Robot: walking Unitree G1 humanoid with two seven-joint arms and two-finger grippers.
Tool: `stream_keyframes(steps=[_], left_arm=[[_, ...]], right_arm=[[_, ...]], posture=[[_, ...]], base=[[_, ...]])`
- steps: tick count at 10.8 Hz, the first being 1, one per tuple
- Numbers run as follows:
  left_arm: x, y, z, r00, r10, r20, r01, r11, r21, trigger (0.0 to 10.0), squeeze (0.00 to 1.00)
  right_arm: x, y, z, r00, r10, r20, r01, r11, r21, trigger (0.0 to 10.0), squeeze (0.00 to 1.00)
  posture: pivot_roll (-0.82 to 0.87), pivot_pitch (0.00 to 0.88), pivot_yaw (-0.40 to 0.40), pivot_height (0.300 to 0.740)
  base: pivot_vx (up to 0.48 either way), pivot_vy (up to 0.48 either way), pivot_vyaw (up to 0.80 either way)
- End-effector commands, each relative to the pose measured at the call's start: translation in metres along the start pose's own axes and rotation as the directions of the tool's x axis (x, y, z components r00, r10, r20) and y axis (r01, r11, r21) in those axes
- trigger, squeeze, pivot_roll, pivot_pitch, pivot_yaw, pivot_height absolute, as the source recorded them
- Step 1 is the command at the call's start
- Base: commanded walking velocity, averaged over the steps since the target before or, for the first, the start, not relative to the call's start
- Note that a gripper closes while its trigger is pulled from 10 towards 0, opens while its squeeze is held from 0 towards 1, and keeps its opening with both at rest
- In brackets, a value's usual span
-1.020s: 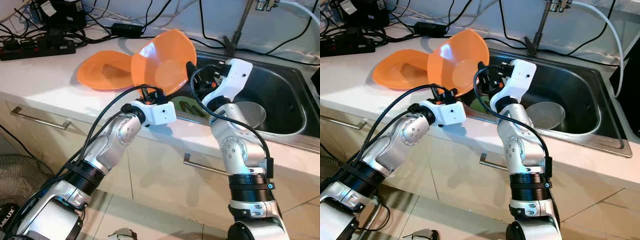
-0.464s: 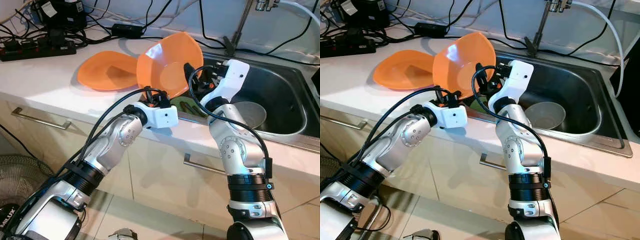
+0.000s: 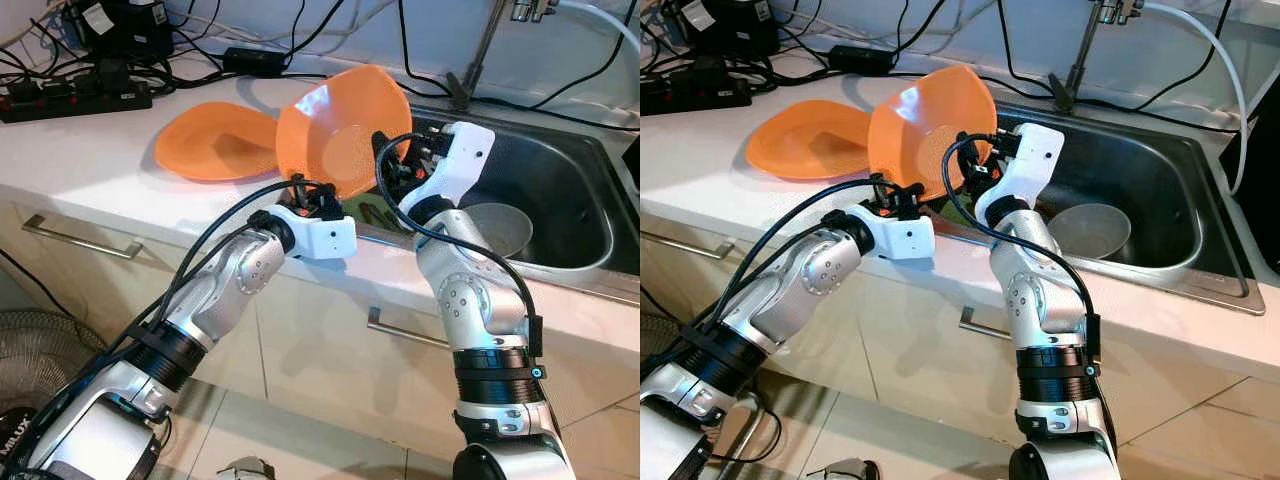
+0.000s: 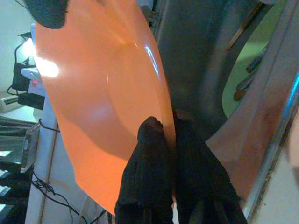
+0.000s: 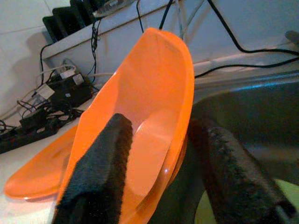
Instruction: Kitchen organization
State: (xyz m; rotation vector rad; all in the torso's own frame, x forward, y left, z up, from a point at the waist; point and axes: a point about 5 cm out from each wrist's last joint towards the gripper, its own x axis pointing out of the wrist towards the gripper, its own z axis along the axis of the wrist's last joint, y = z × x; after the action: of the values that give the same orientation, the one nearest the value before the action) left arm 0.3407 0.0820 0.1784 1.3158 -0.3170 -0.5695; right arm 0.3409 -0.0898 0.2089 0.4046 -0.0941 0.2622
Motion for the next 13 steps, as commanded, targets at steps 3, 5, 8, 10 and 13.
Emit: stream_keyframes(steps=[3,5,8,10,13], left_arm=[[0.0008,0.0032,0.0100,0.999,0.015,0.045,-0.017,0.999,0.033,10.0,0.00],[0.0011,0.0042,0.0091,0.999,0.025,0.042,-0.028,0.998,0.055,10.0,0.00],[0.0011,0.0059,0.0065,0.999,0.036,0.031,-0.038,0.996,0.077,10.0,0.00],[0.0009,0.0083,0.0046,0.999,0.047,0.024,-0.049,0.996,0.081,10.0,0.51],[0.0007,0.0097,0.0042,0.998,0.060,0.021,-0.061,0.995,0.078,10.0,1.00]], right_arm=[[0.0001,-0.0044,-0.0018,1.000,-0.021,-0.015,0.021,1.000,0.017,0.0,0.00],[0.0005,-0.0065,-0.0015,0.999,-0.032,-0.017,0.032,0.999,0.029,0.0,0.00],[0.0010,-0.0084,-0.0013,0.999,-0.037,-0.020,0.038,0.999,0.033,0.0,0.00],[0.0012,-0.0091,-0.0016,0.999,-0.039,-0.024,0.039,0.999,0.036,0.0,0.00],[0.0010,-0.0102,-0.0027,0.998,-0.048,-0.028,0.049,0.998,0.048,0.0,0.00]], posture=[[0.08,0.017,-0.044,0.740],[0.08,0.022,-0.045,0.740],[0.08,0.031,-0.045,0.740],[0.08,0.037,-0.046,0.740],[0.08,0.039,-0.046,0.740]], base=[[0.000,0.000,0.00],[0.000,0.000,0.00],[0.000,0.000,0.00],[0.000,0.000,0.00],[0.000,0.000,0.00]])
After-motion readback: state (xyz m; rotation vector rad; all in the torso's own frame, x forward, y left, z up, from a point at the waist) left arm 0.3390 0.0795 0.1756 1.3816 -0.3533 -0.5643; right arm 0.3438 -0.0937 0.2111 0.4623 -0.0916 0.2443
